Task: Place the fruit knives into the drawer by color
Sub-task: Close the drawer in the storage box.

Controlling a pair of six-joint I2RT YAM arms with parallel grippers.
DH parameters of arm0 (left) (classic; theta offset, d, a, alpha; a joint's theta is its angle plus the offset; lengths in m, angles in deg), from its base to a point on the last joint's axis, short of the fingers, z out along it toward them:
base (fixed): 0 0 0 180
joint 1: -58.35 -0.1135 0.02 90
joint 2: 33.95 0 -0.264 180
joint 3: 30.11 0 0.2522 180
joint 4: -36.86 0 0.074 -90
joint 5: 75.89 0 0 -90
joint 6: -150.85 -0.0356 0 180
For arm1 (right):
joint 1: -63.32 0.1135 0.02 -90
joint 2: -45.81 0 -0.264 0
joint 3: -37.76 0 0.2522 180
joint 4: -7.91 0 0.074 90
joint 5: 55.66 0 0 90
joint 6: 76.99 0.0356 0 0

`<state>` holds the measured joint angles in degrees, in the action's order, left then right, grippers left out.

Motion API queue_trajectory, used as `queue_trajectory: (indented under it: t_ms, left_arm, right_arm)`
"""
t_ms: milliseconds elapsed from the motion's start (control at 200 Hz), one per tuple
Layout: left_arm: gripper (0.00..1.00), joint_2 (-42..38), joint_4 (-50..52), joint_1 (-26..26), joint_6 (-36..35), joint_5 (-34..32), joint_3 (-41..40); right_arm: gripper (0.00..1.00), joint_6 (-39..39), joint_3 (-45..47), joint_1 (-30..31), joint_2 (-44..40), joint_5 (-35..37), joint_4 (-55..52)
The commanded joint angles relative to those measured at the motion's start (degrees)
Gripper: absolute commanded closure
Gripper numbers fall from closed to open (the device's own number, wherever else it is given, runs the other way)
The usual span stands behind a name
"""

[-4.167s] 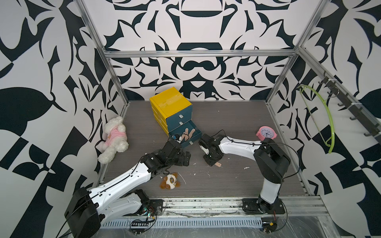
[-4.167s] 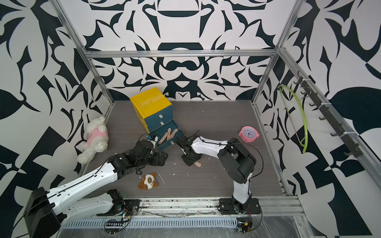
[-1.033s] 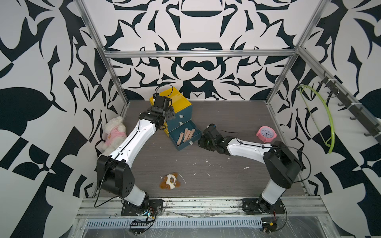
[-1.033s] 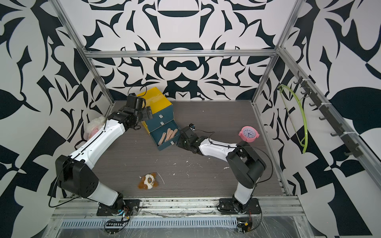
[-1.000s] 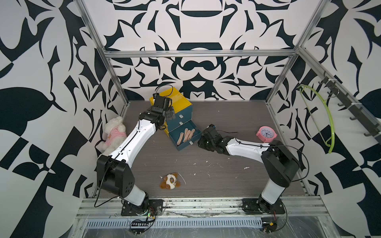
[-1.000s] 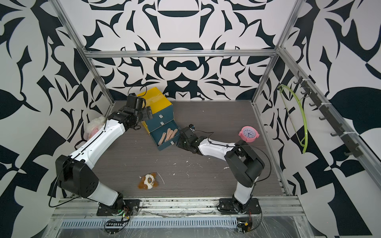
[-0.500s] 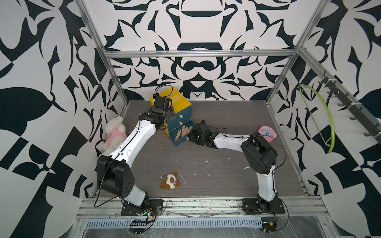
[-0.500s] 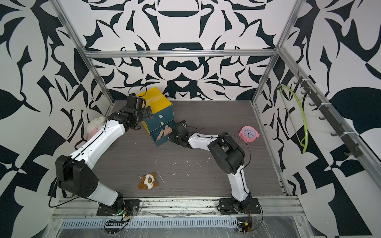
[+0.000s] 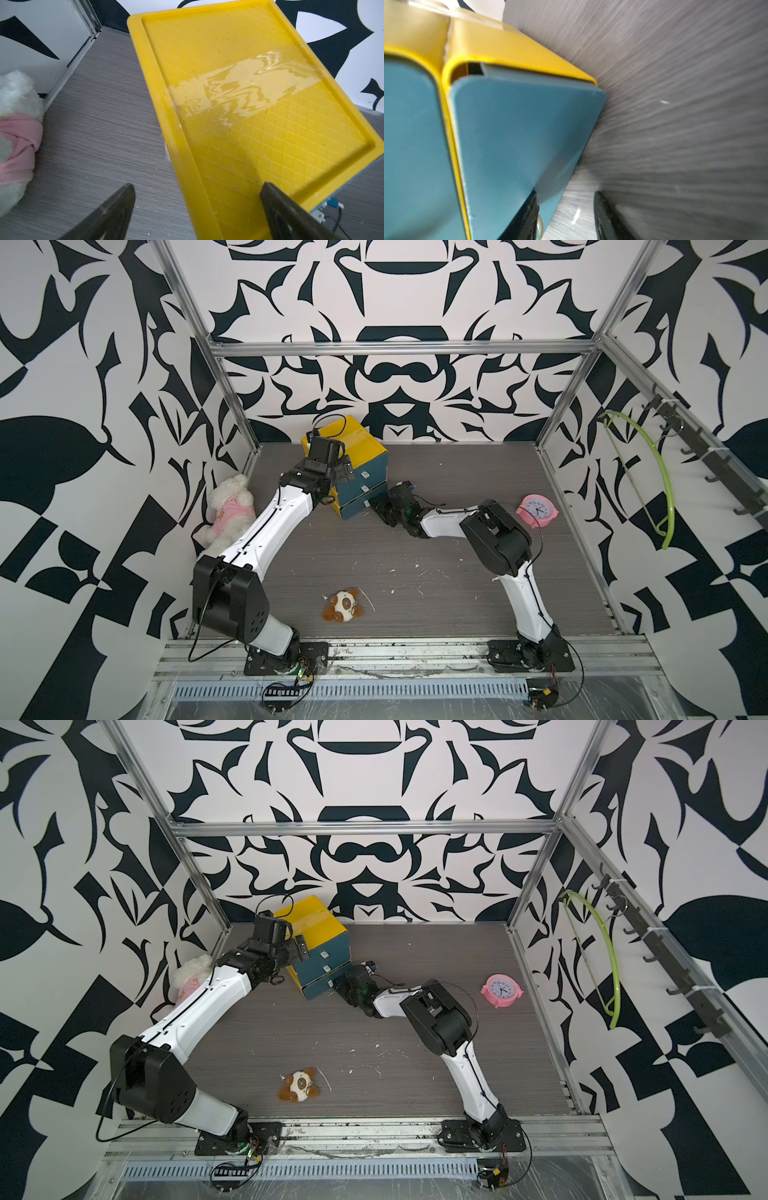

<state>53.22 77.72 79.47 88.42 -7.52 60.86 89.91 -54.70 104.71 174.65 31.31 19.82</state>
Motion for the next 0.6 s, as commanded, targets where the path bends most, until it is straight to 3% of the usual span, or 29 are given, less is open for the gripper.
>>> queue_trajectory:
  t_ms: [0, 325, 595]
  left_arm:
    - [0.01, 0.71, 5.57, -0.03, -0.44, 1.62, -2.76]
    - [0.01, 0.96, 5.14, -0.03, -0.33, 2.64, -3.12]
    - [0.01, 2.07, 5.43, -0.36, -1.03, 2.20, -0.60]
  right_arm:
    - [0.52, 3.53, -2.54, 0.02, 0.01, -0.15, 3.35]
    - [0.50, 4.04, -0.82, 0.06, -0.91, 0.30, 3.94]
    - [0.48, 3.50, 7.99, 0.13, -7.30, 1.35, 5.18]
